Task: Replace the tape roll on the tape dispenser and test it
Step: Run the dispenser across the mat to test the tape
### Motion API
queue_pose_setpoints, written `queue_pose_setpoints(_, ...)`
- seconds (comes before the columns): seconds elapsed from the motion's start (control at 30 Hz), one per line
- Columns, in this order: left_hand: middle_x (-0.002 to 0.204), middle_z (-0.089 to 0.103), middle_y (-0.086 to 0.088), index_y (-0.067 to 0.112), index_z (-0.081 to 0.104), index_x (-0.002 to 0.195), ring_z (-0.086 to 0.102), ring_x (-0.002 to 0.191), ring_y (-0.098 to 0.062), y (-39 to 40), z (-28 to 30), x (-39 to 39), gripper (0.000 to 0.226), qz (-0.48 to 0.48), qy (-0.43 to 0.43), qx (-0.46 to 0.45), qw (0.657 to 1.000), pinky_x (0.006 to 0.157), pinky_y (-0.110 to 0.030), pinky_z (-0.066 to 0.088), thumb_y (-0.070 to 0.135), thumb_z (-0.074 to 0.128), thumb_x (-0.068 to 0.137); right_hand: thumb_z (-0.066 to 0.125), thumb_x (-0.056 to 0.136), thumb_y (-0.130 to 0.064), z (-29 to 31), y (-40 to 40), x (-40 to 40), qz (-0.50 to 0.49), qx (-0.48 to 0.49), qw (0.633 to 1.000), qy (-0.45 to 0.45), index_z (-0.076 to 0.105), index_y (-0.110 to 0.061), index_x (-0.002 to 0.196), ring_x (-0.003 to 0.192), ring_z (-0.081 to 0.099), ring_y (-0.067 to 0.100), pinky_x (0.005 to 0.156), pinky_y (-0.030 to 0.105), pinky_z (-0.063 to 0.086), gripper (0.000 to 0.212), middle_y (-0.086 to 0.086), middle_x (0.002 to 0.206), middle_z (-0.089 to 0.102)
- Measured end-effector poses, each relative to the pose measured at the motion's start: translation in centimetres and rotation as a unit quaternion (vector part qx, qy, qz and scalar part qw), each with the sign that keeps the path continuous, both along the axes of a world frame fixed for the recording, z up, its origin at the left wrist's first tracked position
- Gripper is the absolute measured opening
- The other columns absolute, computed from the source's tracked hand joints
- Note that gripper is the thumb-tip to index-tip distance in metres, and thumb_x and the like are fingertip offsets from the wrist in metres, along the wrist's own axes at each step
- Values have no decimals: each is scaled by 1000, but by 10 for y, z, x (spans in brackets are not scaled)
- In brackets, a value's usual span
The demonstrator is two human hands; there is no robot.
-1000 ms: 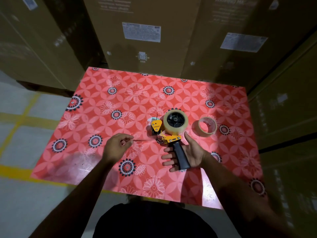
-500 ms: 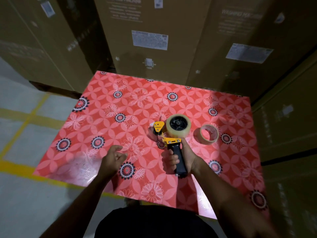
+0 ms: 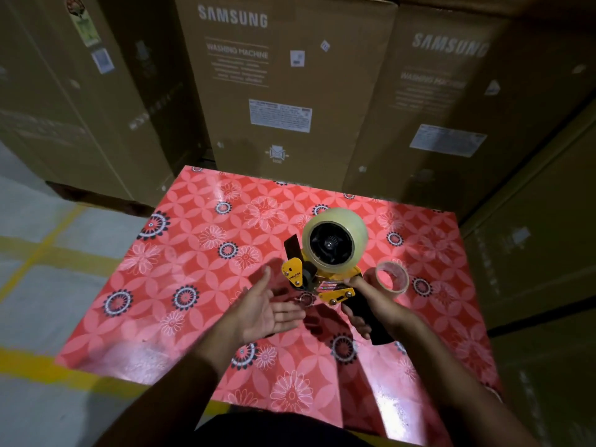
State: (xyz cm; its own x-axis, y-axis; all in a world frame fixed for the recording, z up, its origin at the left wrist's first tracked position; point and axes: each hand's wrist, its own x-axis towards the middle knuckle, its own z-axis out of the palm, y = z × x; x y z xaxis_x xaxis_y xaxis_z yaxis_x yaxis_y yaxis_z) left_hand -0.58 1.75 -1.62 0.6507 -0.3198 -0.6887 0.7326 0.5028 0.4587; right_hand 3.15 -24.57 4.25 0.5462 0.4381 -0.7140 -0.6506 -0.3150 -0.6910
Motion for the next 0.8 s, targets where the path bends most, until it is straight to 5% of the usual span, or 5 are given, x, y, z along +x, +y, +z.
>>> queue_pose_setpoints(0.17, 109, 77, -32, 2, 36, 153, 79, 89, -34, -5, 1, -6, 65, 1, 13, -8, 1000, 63, -34, 66, 51, 37, 111, 56, 68, -72, 14, 2, -5, 24, 6, 1000, -19, 50, -12, 61, 39, 25, 17, 41, 25, 24, 61, 6, 52, 32)
queue_pose_setpoints(0.3, 99, 76, -27, -9, 51, 142, 78, 74, -30, 0, 0, -8, 86, 25, 7, -26, 999, 56, -31, 64, 61, 51, 91, 55, 70, -70, 17, 3, -10, 40, 5, 999, -31, 52, -11, 63, 41, 26, 18, 47, 31, 20, 59, 7, 53, 33)
queue_pose_setpoints(0.47, 76, 68, -17, 7, 55, 118, 64, 69, -29, 9, 9, -7, 68, 77, 10, -5, 997, 47, -30, 59, 71, 41, 102, 55, 72, -70, 15, 7, -15, 52, 6, 998, -43, 53, -11, 65, 40, 27, 17, 46, 30, 21, 60, 6, 52, 36)
queue_pose_setpoints(0.67, 64, 73, -13, -1, 58, 94, 67, 52, -15, 21, 7, -3, 20, 48, -4, 96, 994, 46, -20, 56, 3, 47, 110, 56, 71, -68, 9, 8, -19, 60, 14, 998, -31, 53, -11, 63, 37, 29, 15, 44, 30, 24, 58, 3, 46, 37)
queue_pose_setpoints(0.8, 70, 70, -19, -6, 60, 99, 67, 48, -15, 36, 6, -2, 10, 12, -21, 132, 991, 44, -20, 56, -5, 52, 106, 56, 71, -68, 5, 7, -19, 59, 14, 998, -29, 53, -11, 62, 36, 29, 15, 43, 29, 23, 58, 3, 46, 37)
